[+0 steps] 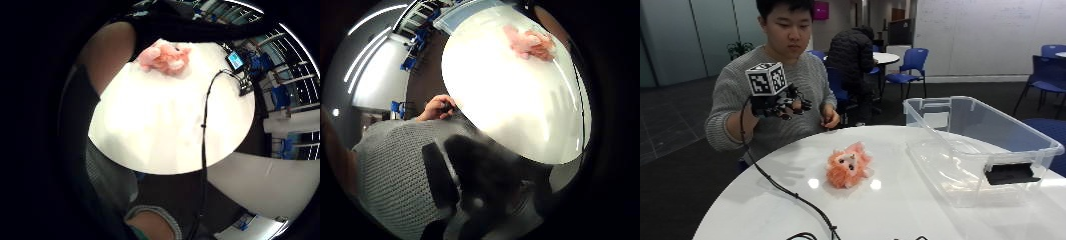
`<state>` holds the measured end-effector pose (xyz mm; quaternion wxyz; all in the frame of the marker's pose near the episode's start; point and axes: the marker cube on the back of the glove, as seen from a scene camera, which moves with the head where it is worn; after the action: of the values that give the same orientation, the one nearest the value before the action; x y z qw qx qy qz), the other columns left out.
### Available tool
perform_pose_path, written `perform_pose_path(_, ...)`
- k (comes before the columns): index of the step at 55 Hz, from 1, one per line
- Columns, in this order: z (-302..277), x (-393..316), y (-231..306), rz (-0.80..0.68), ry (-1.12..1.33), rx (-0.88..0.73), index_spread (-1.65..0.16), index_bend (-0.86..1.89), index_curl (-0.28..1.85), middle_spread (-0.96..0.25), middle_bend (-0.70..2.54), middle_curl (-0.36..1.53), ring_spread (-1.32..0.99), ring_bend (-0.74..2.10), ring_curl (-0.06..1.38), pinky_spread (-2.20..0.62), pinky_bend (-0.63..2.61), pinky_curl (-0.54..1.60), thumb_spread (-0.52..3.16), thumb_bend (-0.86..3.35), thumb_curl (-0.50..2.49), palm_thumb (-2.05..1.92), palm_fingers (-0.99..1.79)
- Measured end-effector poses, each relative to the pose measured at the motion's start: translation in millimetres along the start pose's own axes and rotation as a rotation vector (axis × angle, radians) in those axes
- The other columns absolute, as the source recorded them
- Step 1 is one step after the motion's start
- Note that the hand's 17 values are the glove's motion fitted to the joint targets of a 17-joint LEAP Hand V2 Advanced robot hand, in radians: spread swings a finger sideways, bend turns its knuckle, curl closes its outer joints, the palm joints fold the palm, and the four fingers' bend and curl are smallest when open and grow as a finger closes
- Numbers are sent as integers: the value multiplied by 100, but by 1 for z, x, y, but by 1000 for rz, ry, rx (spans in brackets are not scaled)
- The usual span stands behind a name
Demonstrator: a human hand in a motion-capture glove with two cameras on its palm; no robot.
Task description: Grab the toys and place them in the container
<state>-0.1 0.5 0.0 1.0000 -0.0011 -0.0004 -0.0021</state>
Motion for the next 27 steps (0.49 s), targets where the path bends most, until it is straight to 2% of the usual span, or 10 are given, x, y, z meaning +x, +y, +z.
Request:
perform_pose_path(10,-2,2,-3,2,0,5,-27,19,12,-13,18,10,-5,19,5,4,57,19,79,-10,2,-15,4)
perform_pose_path(27,-4,6,-22,3,-4,2,-33,18,23,-16,19,19,-6,20,11,4,62,25,99,-11,4,-16,-1)
